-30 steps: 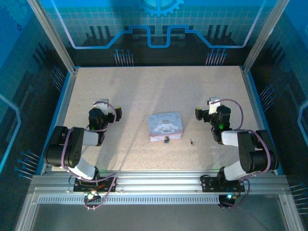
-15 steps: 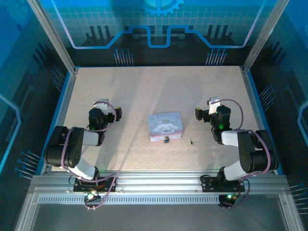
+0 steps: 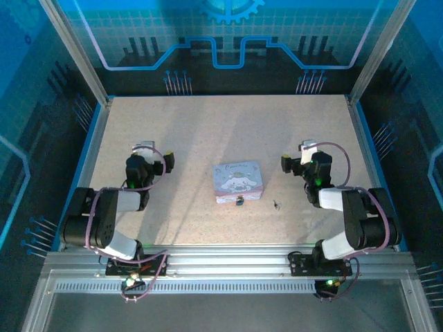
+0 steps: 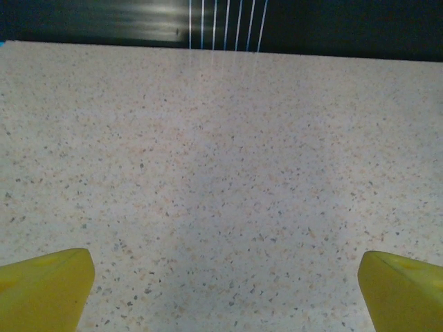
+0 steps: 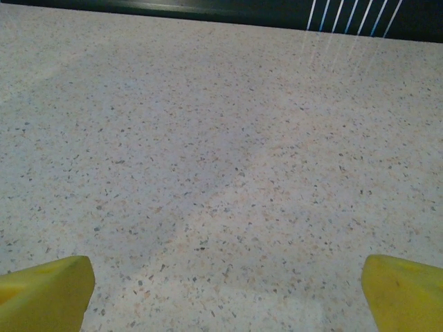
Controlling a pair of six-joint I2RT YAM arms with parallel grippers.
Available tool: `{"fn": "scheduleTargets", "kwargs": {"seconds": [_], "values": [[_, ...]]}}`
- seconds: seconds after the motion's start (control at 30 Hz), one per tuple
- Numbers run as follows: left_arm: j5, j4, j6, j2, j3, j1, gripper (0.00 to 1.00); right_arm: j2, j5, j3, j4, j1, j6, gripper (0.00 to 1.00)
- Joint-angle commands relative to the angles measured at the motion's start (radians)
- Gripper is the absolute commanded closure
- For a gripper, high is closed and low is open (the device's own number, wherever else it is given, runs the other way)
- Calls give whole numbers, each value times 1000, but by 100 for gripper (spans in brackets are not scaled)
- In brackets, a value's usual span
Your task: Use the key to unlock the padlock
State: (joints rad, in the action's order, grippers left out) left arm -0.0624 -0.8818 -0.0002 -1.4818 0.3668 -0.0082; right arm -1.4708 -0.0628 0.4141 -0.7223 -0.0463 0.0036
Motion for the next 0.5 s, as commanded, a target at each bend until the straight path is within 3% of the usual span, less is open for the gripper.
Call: {"fn": "scheduleTargets", "kwargs": {"seconds": [0.0,0.2,0.47], "values": [[-6,65,-3,59,14,8,1,54,-25,29,60,5,17,0],[-31,260,-33,183,62,8,1,150,-34,69,231,5,27,0],[-4,758,-300,304,275,8,1,301,71,189,615,8,130,0]]}}
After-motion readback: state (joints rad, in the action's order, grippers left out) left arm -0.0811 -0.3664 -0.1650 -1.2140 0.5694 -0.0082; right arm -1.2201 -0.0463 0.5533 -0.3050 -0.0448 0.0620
